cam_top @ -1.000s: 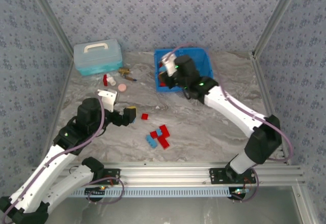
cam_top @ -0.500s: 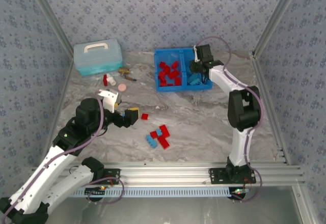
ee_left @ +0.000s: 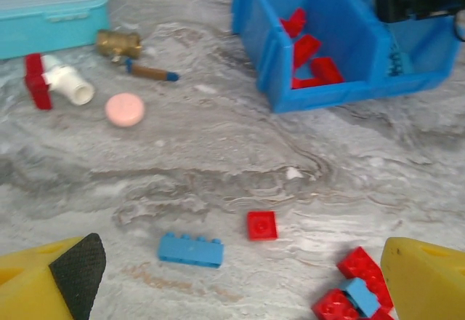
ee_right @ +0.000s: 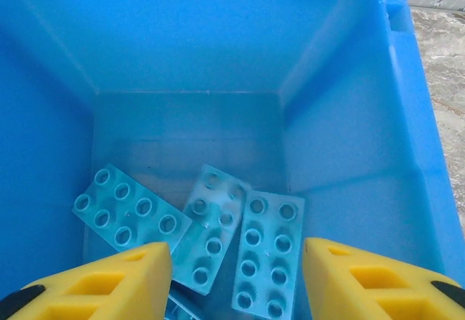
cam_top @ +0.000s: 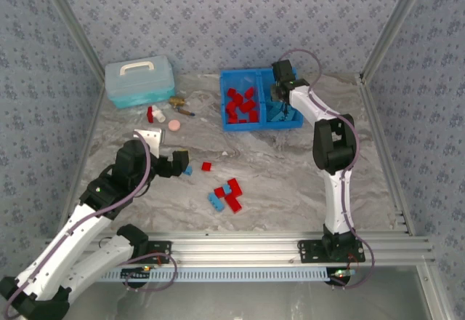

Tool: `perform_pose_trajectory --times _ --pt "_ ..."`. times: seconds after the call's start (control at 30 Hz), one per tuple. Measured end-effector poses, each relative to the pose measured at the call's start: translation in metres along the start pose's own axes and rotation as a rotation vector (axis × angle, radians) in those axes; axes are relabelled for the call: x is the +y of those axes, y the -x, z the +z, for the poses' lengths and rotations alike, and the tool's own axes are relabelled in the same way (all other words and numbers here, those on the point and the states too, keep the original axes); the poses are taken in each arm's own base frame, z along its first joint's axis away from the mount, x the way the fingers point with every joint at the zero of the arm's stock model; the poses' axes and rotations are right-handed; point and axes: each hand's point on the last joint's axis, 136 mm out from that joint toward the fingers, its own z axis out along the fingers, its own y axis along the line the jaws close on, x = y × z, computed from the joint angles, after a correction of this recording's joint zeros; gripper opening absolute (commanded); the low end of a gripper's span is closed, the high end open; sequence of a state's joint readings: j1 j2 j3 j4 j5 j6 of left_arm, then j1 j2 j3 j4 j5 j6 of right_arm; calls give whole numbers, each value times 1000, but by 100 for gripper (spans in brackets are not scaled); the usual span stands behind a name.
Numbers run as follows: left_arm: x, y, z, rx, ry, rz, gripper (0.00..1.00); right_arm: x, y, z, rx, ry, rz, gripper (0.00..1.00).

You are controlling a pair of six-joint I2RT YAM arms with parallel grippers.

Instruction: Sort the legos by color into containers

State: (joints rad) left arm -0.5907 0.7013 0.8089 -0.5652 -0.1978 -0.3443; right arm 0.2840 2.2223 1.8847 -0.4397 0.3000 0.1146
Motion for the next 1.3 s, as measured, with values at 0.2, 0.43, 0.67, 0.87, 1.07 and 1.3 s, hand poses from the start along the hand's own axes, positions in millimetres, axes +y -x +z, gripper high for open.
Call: perform_pose_trajectory --times 0.2,0.43,0.67,0.87,1.07,1.3 --pt "27 -10 10 18 160 -152 99 7 6 -43 -42 54 5 55" --pt "57 -42 32 131 335 -428 99 7 32 -180 -278 227 83 82" --pt "66 -77 75 301 362 -685 99 26 10 -282 -415 501 48 93" --pt "53 -114 112 472 347 -789 94 56 -44 -286 -303 615 -26 95" --pt "49 -144 135 581 366 -826 75 53 -65 -299 -285 626 -41 95" --pt "51 -157 147 612 377 -830 48 47 -64 -309 -306 623 -11 95"
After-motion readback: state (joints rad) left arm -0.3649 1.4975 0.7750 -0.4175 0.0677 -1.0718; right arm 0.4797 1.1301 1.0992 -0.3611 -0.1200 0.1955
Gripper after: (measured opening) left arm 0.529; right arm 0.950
